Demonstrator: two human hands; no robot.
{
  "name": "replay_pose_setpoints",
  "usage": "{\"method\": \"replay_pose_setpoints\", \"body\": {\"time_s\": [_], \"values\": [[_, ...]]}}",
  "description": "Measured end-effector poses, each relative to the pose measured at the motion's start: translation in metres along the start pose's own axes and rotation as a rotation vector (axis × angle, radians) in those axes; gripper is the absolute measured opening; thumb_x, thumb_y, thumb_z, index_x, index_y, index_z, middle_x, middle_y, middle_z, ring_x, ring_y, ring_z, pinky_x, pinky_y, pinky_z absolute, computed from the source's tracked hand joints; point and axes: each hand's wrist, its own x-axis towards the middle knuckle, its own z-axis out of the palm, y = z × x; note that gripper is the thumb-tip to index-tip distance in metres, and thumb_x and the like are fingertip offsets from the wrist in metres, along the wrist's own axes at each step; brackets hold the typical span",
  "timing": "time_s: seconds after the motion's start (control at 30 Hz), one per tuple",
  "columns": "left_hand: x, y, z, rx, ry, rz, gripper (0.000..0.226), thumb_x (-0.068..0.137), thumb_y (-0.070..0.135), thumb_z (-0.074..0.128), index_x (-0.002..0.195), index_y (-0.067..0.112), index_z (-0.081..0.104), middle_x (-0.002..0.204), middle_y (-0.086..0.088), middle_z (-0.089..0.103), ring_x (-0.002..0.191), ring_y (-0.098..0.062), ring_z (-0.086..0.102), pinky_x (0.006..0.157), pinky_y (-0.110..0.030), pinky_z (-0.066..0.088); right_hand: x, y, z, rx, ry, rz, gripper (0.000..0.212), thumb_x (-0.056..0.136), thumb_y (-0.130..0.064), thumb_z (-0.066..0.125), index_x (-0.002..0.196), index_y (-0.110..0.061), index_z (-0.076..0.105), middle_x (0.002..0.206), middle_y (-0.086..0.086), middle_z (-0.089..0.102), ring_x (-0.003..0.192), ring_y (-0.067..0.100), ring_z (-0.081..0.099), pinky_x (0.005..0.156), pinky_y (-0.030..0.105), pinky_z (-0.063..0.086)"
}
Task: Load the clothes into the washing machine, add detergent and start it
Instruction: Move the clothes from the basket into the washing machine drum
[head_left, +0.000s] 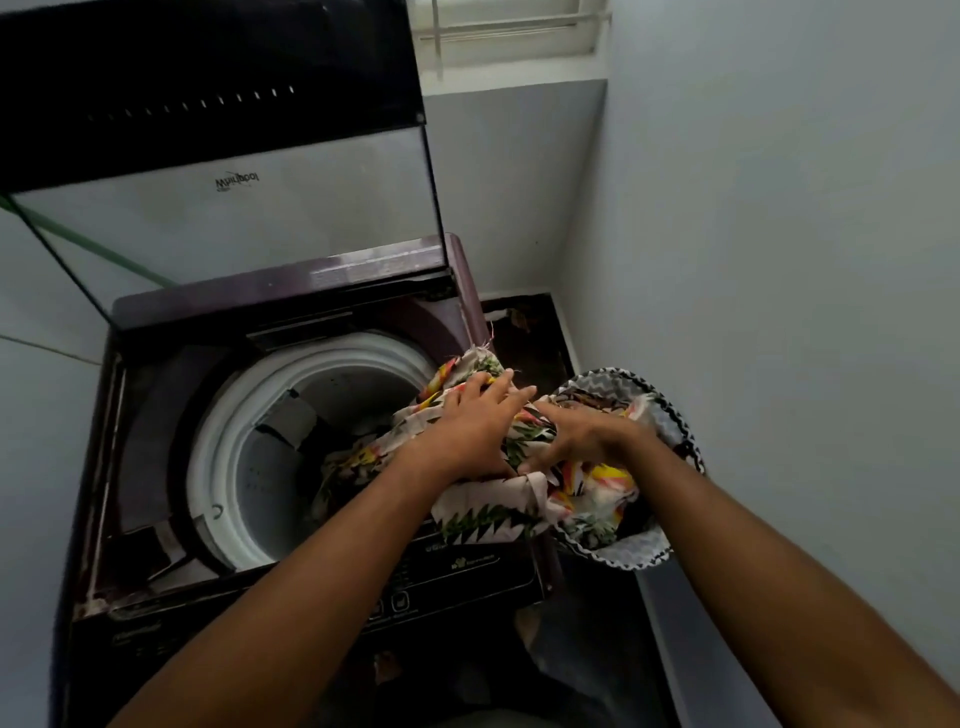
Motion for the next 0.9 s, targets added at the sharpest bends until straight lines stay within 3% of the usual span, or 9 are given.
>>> {"method": "replay_pose_setpoints", "body": {"time_s": [0.07, 0.13, 0.2, 0.3, 0.43, 0.6, 0.67, 0.8, 0.9], "values": [[0.002, -0.002, 0.0, 0.009, 0.014, 0.002, 0.107, 0.073, 0.048, 0.079, 0.156, 0.037, 0.012, 0.165, 0.002, 0.006, 0.151, -0.029, 0.0, 0.121, -0.055, 0.011, 0.0, 0.002, 0.001, 0.121, -0.021, -0.051, 0.085, 0.07, -0.028, 0.089, 0.142, -0.028, 0.044, 0.126, 0.0, 0.063, 0.105, 0.02, 0.066, 0.074, 0.037, 0.06], [0.004, -0.005, -0.001, 0.017, 0.042, 0.016, 0.098, 0.076, 0.048, 0.076, 0.154, 0.04, 0.017, 0.163, 0.002, 0.015, 0.149, -0.029, 0.006, 0.119, -0.056, 0.016, 0.003, 0.0, -0.001, 0.121, -0.016, -0.088, 0.056, 0.072, -0.016, 0.086, 0.121, -0.022, 0.062, 0.108, 0.005, 0.071, 0.092, 0.022, 0.07, 0.079, 0.039, 0.061], [0.005, -0.007, -0.002, 0.024, 0.091, 0.026, 0.087, 0.08, 0.046, 0.073, 0.152, 0.04, 0.024, 0.157, 0.003, 0.027, 0.145, -0.028, 0.015, 0.116, -0.055, 0.023, 0.005, -0.006, -0.005, 0.102, 0.033, -0.081, 0.043, 0.07, -0.01, 0.084, 0.11, -0.017, 0.068, 0.1, 0.01, 0.074, 0.089, 0.028, 0.071, 0.086, 0.047, 0.059], [0.007, -0.01, -0.006, -0.028, 0.17, -0.005, 0.077, 0.081, 0.042, 0.071, 0.148, 0.038, 0.032, 0.144, 0.002, 0.041, 0.134, -0.026, 0.03, 0.11, -0.052, 0.032, 0.006, -0.021, -0.009, 0.131, 0.145, -0.087, 0.032, 0.069, -0.008, 0.081, 0.099, -0.012, 0.071, 0.09, 0.013, 0.074, 0.082, 0.031, 0.072, 0.083, 0.05, 0.059], [0.002, -0.018, -0.011, -0.192, 0.289, -0.076, 0.074, 0.081, 0.035, 0.071, 0.145, 0.04, 0.033, 0.128, 0.0, 0.05, 0.118, -0.024, 0.047, 0.099, -0.044, 0.045, 0.006, -0.048, -0.006, 0.153, 0.328, -0.134, 0.028, 0.065, -0.013, 0.08, 0.092, -0.013, 0.073, 0.084, 0.011, 0.075, 0.077, 0.028, 0.073, 0.078, 0.049, 0.06], [-0.022, -0.034, -0.02, -0.295, 0.428, -0.065, 0.072, 0.086, 0.028, 0.068, 0.143, 0.05, 0.03, 0.101, 0.001, 0.049, 0.097, -0.019, 0.051, 0.082, -0.042, 0.052, 0.01, -0.087, 0.005, 0.17, 0.45, -0.228, 0.024, 0.058, -0.017, 0.076, 0.082, -0.016, 0.074, 0.078, 0.009, 0.074, 0.072, 0.026, 0.072, 0.07, 0.048, 0.06], [-0.032, -0.043, -0.025, -0.339, 0.493, -0.062, 0.066, 0.086, 0.029, 0.067, 0.141, 0.049, 0.036, 0.098, 0.001, 0.048, 0.092, -0.02, 0.052, 0.078, -0.044, 0.052, 0.01, -0.105, 0.01, 0.188, 0.479, -0.265, 0.025, 0.056, -0.016, 0.074, 0.081, -0.017, 0.076, 0.076, 0.007, 0.075, 0.07, 0.022, 0.071, 0.069, 0.045, 0.06], [-0.057, -0.066, -0.038, -0.402, 0.612, -0.084, 0.06, 0.083, 0.025, 0.069, 0.136, 0.042, 0.046, 0.098, -0.001, 0.049, 0.093, -0.021, 0.054, 0.078, -0.046, 0.052, 0.017, -0.146, 0.024, 0.218, 0.486, -0.322, 0.031, 0.051, -0.017, 0.069, 0.081, -0.012, 0.075, 0.079, 0.01, 0.075, 0.078, 0.03, 0.072, 0.071, 0.048, 0.06], [-0.082, -0.087, -0.048, -0.449, 0.691, -0.13, 0.06, 0.08, 0.019, 0.071, 0.132, 0.04, 0.049, 0.1, -0.002, 0.05, 0.094, -0.02, 0.055, 0.078, -0.045, 0.052, 0.022, -0.181, 0.041, 0.204, 0.484, -0.375, 0.027, 0.053, -0.017, 0.069, 0.08, -0.01, 0.073, 0.077, 0.009, 0.073, 0.07, 0.022, 0.068, 0.066, 0.04, 0.057]]}}
